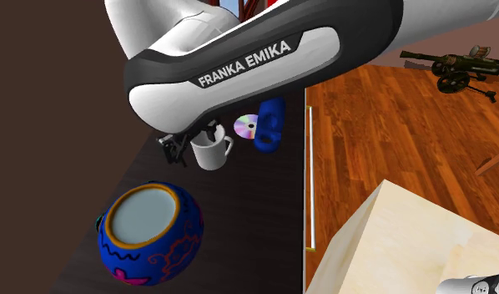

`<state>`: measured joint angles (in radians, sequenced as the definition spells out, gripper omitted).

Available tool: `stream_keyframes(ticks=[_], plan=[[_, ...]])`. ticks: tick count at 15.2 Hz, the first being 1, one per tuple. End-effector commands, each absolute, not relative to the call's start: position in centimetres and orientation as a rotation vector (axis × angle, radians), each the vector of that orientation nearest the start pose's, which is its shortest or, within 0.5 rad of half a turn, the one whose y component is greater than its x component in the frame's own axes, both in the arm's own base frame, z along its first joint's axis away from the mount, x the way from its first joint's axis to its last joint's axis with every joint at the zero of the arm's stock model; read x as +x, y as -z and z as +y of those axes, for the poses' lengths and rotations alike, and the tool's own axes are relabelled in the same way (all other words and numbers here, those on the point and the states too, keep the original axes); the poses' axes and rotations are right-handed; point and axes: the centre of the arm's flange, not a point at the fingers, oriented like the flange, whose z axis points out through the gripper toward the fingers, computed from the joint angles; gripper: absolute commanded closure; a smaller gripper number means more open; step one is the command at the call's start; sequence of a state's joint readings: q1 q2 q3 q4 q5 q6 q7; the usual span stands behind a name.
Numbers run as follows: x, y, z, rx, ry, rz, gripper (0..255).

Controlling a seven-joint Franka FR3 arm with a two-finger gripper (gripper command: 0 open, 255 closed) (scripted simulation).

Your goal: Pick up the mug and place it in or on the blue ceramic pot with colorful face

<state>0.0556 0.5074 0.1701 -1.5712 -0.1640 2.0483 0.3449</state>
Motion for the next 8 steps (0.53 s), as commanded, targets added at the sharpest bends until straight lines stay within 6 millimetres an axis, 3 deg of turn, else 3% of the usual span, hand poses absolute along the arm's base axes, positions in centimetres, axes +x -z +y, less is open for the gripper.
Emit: stream_keyframes(ticks=[1,5,6,8], plan=[[67.38,-34.83,12.93,-3.206,-0.005,0.100,0],[67.38,-34.83,12.93,-3.206,-0.005,0.100,0],[67.38,-34.83,12.93,-3.206,-0.005,0.100,255],[67.38,-34.83,12.93,-3.206,-0.005,0.100,255]])
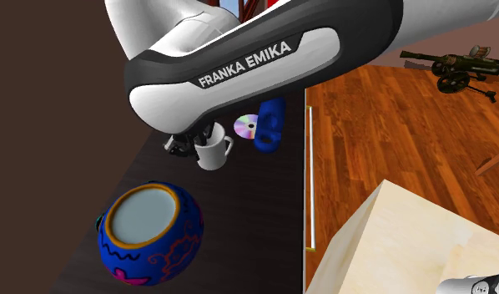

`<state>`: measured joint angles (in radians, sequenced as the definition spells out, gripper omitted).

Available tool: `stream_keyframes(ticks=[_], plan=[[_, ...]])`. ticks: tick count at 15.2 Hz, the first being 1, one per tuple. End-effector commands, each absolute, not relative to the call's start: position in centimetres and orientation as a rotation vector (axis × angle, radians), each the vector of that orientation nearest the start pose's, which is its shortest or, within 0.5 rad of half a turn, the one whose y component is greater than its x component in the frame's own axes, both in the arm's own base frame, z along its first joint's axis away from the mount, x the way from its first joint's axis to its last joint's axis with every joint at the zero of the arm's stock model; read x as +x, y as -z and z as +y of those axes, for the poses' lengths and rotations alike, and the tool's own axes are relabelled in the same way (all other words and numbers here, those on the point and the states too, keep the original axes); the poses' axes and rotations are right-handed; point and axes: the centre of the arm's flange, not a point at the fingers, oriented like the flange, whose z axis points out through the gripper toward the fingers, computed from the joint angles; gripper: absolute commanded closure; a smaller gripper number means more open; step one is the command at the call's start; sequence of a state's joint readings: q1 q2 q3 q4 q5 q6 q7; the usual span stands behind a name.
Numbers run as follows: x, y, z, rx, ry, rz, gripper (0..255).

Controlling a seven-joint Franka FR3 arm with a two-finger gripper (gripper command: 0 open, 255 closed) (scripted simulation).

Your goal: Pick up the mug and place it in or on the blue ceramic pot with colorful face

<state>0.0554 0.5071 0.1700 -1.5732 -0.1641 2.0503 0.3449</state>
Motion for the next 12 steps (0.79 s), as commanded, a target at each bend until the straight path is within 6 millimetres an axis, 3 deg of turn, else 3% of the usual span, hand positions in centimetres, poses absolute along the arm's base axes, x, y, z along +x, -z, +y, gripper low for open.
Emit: stream_keyframes(ticks=[1,7,12], plan=[[67.4,-34.8,12.9,-3.206,-0.005,0.100,255],[67.4,-34.8,12.9,-3.206,-0.005,0.100,255],[67.4,-37.5,12.9,-3.206,-0.005,0.100,255]])
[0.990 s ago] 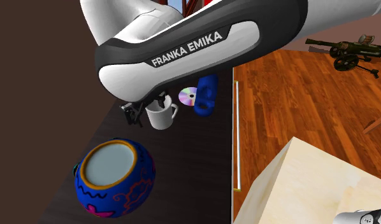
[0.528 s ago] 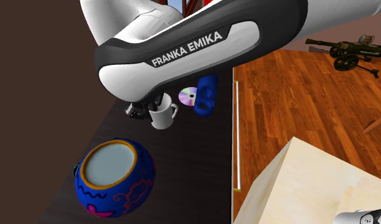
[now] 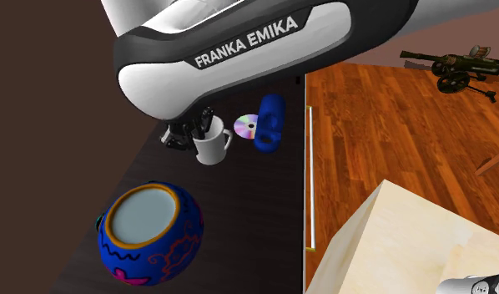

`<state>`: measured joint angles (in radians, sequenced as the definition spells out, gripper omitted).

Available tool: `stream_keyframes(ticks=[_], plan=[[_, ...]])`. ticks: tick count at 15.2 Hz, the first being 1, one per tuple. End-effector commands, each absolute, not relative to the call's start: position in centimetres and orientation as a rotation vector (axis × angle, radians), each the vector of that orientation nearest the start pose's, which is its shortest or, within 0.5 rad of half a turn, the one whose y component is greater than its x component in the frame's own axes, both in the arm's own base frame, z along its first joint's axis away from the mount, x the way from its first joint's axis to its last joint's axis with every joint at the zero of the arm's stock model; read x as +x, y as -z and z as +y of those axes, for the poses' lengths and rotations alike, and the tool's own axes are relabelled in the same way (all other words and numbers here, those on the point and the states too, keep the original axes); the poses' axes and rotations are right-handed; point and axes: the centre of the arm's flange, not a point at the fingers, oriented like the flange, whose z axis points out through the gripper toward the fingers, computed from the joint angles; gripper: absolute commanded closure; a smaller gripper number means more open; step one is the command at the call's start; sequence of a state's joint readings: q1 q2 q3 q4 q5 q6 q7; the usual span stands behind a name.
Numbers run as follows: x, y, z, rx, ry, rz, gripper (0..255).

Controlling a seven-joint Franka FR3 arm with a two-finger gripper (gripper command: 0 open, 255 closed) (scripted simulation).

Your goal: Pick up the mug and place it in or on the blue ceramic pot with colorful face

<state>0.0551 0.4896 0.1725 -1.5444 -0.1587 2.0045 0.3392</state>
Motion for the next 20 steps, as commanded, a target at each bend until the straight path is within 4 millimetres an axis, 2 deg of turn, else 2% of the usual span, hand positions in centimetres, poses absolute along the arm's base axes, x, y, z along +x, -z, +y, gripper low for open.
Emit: stream_keyframes(ticks=[1,20], plan=[[67.4,-38.0,12.9,-3.206,-0.005,0.100,255],[67.4,-48.0,12.9,-3.206,-0.005,0.100,255]])
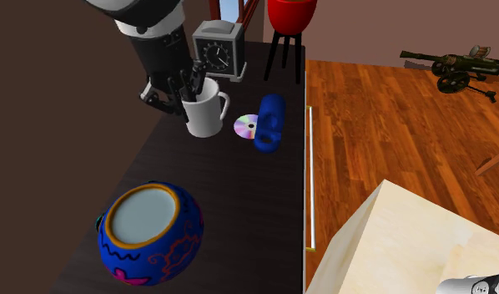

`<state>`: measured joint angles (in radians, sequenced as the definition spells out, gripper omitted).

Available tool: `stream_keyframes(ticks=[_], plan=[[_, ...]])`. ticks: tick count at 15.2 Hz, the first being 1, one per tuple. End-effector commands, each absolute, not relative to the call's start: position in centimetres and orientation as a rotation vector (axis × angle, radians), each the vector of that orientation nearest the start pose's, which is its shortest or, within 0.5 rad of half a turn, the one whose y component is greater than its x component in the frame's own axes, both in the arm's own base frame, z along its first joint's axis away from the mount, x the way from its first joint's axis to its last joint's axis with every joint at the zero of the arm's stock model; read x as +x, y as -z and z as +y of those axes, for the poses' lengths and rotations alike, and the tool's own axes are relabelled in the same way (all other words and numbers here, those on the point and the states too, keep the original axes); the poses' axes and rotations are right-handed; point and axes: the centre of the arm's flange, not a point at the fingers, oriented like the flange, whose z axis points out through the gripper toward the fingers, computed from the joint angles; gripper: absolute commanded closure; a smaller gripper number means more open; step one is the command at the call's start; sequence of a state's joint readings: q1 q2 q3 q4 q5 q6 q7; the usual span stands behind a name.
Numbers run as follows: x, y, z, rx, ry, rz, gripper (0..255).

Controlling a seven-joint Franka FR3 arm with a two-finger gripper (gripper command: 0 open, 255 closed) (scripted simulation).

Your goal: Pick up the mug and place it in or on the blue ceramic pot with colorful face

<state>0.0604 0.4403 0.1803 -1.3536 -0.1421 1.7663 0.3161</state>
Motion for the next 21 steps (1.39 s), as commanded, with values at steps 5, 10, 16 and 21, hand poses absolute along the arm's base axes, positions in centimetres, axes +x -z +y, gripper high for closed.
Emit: stream_keyframes(ticks=[5,10,16,21], plan=[[67.4,-50.7,12.9,-3.206,-0.005,0.100,255],[67.4,-53.3,12.9,-3.206,-0.005,0.100,255],[67.4,-56.5,12.9,-3.206,-0.005,0.100,255],[65.4,-57.5,17.8,-3.206,-0.005,0.100,255]])
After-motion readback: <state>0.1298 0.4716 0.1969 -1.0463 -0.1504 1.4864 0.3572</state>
